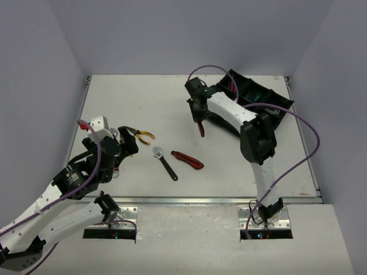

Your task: Sort the tools into containers

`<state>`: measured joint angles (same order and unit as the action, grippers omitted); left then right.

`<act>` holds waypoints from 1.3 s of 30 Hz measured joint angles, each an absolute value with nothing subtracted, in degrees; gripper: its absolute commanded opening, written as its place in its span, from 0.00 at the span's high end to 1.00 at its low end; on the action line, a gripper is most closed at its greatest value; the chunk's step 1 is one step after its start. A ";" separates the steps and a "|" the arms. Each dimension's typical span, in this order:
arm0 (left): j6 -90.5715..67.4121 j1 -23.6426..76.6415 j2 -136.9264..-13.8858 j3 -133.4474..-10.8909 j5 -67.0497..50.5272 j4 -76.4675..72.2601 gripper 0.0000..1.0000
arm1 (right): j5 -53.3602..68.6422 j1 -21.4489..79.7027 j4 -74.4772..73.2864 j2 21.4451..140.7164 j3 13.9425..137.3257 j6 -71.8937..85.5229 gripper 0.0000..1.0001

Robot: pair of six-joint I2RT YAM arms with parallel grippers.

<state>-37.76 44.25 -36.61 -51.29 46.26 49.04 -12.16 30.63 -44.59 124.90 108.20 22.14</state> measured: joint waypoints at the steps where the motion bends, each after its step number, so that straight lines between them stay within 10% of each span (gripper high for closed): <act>1: -37.75 44.25 -36.50 -51.29 46.27 49.04 0.00 | -12.91 29.87 -43.82 124.78 109.88 21.98 1.00; 27: -37.74 44.25 -35.87 -50.96 46.29 49.04 0.00 | -24.03 18.92 -23.18 129.56 109.46 18.78 0.98; 29: -37.74 44.25 -35.87 -50.96 46.30 49.01 0.00 | -24.03 18.94 -23.14 129.56 109.45 19.78 0.91; 33: -37.72 44.25 -35.63 -50.94 46.28 49.01 0.00 | -23.94 18.92 -23.38 129.56 109.23 21.89 0.43; 39: -37.70 44.25 -35.14 -50.94 46.28 48.99 0.00 | -23.67 18.90 -25.09 129.27 109.15 23.53 0.35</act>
<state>-37.70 44.25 -35.14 -50.94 46.28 48.99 -23.67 18.90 -25.09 129.27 109.15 23.53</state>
